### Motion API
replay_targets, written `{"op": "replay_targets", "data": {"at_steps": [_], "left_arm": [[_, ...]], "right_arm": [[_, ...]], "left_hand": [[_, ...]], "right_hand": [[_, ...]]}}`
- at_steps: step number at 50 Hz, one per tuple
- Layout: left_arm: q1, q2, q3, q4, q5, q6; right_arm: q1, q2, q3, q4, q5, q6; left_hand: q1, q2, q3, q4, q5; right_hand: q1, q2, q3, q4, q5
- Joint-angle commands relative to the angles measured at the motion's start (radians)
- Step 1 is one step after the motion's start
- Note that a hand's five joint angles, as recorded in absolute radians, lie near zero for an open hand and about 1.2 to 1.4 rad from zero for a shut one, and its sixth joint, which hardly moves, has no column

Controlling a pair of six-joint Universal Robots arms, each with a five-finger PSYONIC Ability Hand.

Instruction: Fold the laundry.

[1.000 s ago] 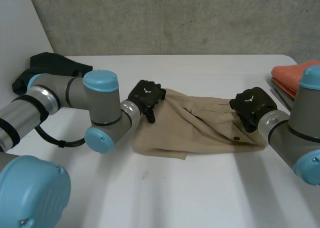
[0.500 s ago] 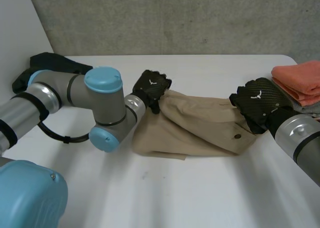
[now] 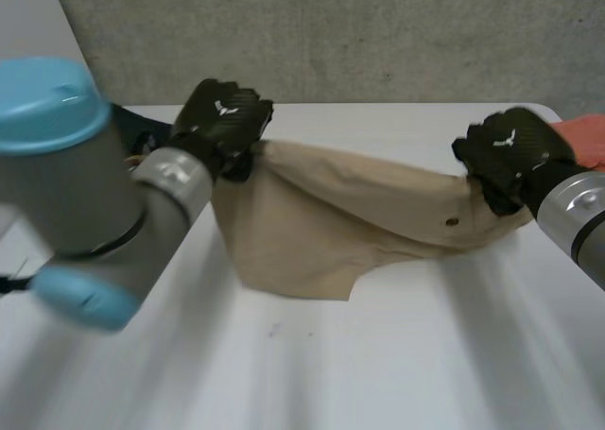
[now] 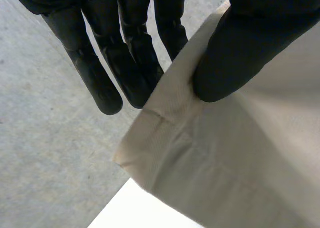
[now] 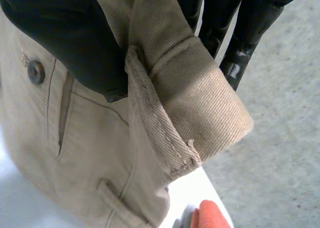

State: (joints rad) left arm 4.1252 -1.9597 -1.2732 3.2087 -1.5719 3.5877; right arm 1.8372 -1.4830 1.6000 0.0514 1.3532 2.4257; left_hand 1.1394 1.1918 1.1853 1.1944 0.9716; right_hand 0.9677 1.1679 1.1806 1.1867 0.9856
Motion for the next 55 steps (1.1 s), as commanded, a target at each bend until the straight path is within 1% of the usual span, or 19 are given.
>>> {"op": "replay_targets", "data": {"at_steps": [1, 5, 8, 10, 13, 14, 17, 18, 19, 21, 22, 25, 26, 27, 32, 37, 43, 49, 55], "left_arm": [[0.004, 0.243, -0.336, -0.004, 0.001, 0.088], [0.004, 0.187, -0.364, 0.002, -0.005, 0.097], [0.004, 0.067, -0.309, 0.006, -0.023, 0.106], [0.007, -0.022, -0.199, 0.01, -0.052, 0.118], [0.009, -0.1, -0.056, 0.016, -0.088, 0.132], [0.015, -0.137, 0.045, 0.038, -0.112, 0.141], [0.021, -0.171, 0.188, 0.107, -0.126, 0.157], [0.023, -0.173, 0.265, 0.175, -0.126, 0.172], [0.024, -0.173, 0.296, 0.218, -0.126, 0.183], [0.024, -0.171, 0.337, 0.323, -0.126, 0.201], [0.024, -0.163, 0.357, 0.449, -0.128, 0.216], [0.018, -0.139, 0.356, 0.623, -0.131, 0.229], [0.02, -0.113, 0.345, 0.711, -0.134, 0.227], [0.015, -0.098, 0.333, 0.739, -0.134, 0.229], [0.009, -0.05, 0.223, 0.737, -0.132, 0.227], [0.015, -0.05, 0.028, 0.714, -0.134, 0.227], [0.014, -0.048, -0.198, 0.668, -0.138, 0.229], [0.01, -0.068, -0.377, 0.623, -0.137, 0.23], [-0.006, -0.062, -0.469, 0.531, -0.138, 0.267]], "right_arm": [[0.0, 0.15, -0.112, 0.237, -0.003, -0.008], [0.008, 0.228, -0.198, 0.318, -0.002, -0.013], [0.008, 0.297, -0.271, 0.309, -0.005, -0.01], [0.008, 0.348, -0.334, 0.273, -0.003, -0.008], [0.008, 0.385, -0.402, 0.203, 0.003, 0.006], [0.014, 0.401, -0.448, 0.135, 0.013, 0.004], [0.039, 0.417, -0.511, -0.008, 0.044, 0.004], [0.054, 0.418, -0.538, -0.131, 0.064, 0.001], [0.059, 0.415, -0.548, -0.201, 0.07, 0.001], [0.068, 0.411, -0.555, -0.348, 0.073, 0.0], [0.076, 0.403, -0.545, -0.498, 0.06, -0.004], [0.085, 0.391, -0.526, -0.687, 0.043, 0.003], [0.092, 0.382, -0.506, -0.77, 0.028, 0.004], [0.096, 0.38, -0.499, -0.794, 0.02, 0.004], [0.115, 0.385, -0.489, -0.779, 0.026, 0.006], [0.132, 0.412, -0.451, -0.677, 0.034, 0.006], [0.134, 0.469, -0.374, -0.611, -0.011, 0.004], [0.137, 0.584, -0.305, -0.446, -0.028, -0.011], [0.131, 0.56, -0.229, -0.308, -0.02, -0.025]], "left_hand": [[0.257, 0.204, 0.211, 0.202, 0.25], [0.257, 0.204, 0.211, 0.202, 0.25], [0.257, 0.204, 0.211, 0.202, 0.25], [0.257, 0.204, 0.211, 0.202, 0.25], [0.257, 0.204, 0.211, 0.202, 0.25], [0.257, 0.204, 0.211, 0.202, 0.25], [0.257, 0.204, 0.211, 0.202, 0.25], [0.257, 0.204, 0.211, 0.202, 0.25], [0.257, 0.204, 0.211, 0.202, 0.25], [0.257, 0.204, 0.211, 0.202, 0.25], [0.257, 0.204, 0.211, 0.202, 0.25], [0.257, 0.204, 0.211, 0.202, 0.25], [0.257, 0.204, 0.211, 0.202, 0.25], [0.257, 0.204, 0.211, 0.202, 0.25], [0.257, 0.204, 0.211, 0.202, 0.25], [0.257, 0.204, 0.211, 0.202, 0.25], [0.257, 0.204, 0.211, 0.202, 0.25], [0.257, 0.204, 0.211, 0.202, 0.25], [0.257, 0.204, 0.211, 0.202, 0.25]], "right_hand": [[0.429, 0.228, 0.216, 0.21, 0.236], [0.429, 0.228, 0.216, 0.21, 0.236], [0.429, 0.228, 0.216, 0.21, 0.236], [0.429, 0.228, 0.216, 0.21, 0.236], [0.429, 0.228, 0.216, 0.21, 0.236], [0.429, 0.228, 0.216, 0.21, 0.236], [0.429, 0.228, 0.216, 0.21, 0.236], [0.429, 0.228, 0.216, 0.21, 0.236], [0.429, 0.228, 0.216, 0.21, 0.236], [0.429, 0.228, 0.216, 0.21, 0.236], [0.429, 0.228, 0.216, 0.21, 0.236], [0.429, 0.228, 0.216, 0.21, 0.236], [0.429, 0.228, 0.216, 0.21, 0.236], [0.429, 0.228, 0.216, 0.21, 0.236], [0.429, 0.228, 0.216, 0.21, 0.236], [0.429, 0.228, 0.216, 0.21, 0.236], [0.429, 0.228, 0.216, 0.21, 0.236], [0.429, 0.228, 0.216, 0.21, 0.236], [0.429, 0.228, 0.216, 0.21, 0.236]]}}
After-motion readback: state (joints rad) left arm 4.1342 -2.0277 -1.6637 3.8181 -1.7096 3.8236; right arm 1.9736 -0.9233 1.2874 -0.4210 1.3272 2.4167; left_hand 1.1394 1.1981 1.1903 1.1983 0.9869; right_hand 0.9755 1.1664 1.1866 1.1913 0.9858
